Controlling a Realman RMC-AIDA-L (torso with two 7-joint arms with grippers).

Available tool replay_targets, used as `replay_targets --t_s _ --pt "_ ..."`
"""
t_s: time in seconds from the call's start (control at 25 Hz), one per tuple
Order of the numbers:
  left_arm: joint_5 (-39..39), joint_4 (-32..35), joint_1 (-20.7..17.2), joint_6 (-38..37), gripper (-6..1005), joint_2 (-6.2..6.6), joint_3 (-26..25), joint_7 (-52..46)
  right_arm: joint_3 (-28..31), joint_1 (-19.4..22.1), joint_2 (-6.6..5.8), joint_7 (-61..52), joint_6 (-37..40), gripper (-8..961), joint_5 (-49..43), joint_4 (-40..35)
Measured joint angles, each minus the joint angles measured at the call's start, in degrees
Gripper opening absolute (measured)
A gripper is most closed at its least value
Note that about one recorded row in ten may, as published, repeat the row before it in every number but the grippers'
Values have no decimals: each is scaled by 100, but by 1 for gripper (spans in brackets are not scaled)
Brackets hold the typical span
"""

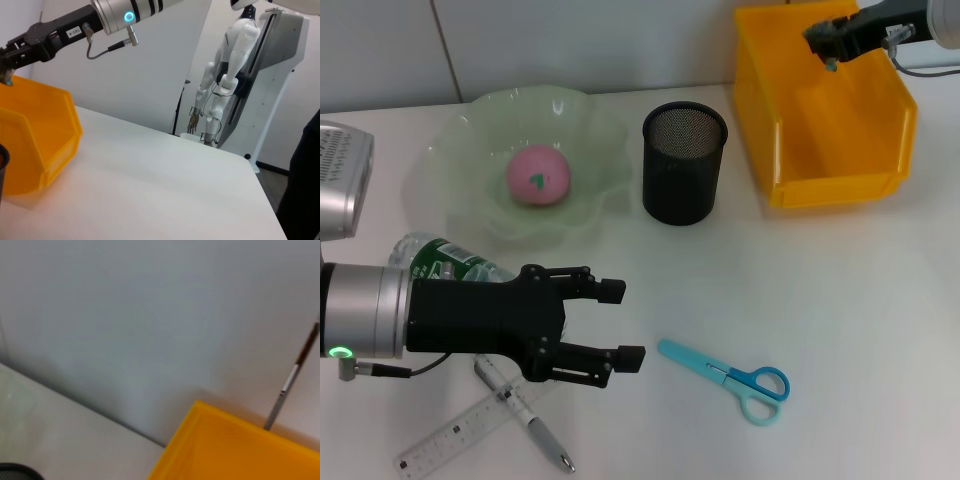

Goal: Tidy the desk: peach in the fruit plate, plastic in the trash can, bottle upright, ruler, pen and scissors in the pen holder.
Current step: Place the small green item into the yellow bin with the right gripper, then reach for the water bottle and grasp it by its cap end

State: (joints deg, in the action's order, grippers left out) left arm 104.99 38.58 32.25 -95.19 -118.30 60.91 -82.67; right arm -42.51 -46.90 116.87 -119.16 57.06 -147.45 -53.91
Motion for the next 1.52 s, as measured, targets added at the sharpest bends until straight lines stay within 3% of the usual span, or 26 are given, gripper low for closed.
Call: replay_targets --t_s 0.32,0.56,0.64,1.16,1.28,1.32,1.36,1.4,1.52 --pt "0 0 1 0 863 0 0 6 43 11 31 -18 -93 341 0 39" --pt "1 0 13 -1 863 1 0 6 56 59 56 -21 -124 589 60 12" --pt "3 0 14 0 863 0 0 6 61 123 61 -21 -171 790 277 -30" --pt "5 0 -2 1 863 1 0 6 30 1061 -27 240 234 789 2947 -534" --pt "4 0 -13 -14 863 1 0 6 55 1301 -119 360 827 789 3574 -625" --pt "4 0 -13 -14 863 1 0 6 63 1491 -213 436 1317 789 4042 -652" --pt "4 0 -19 -16 863 3 0 6 63 1491 -213 436 1317 789 4042 -652" --pt "4 0 -34 -17 863 5 0 6 68 1657 -310 510 1790 789 4456 -657" --pt "4 0 -37 -21 863 11 -17 6 68 1810 -391 622 2304 789 4795 -657"
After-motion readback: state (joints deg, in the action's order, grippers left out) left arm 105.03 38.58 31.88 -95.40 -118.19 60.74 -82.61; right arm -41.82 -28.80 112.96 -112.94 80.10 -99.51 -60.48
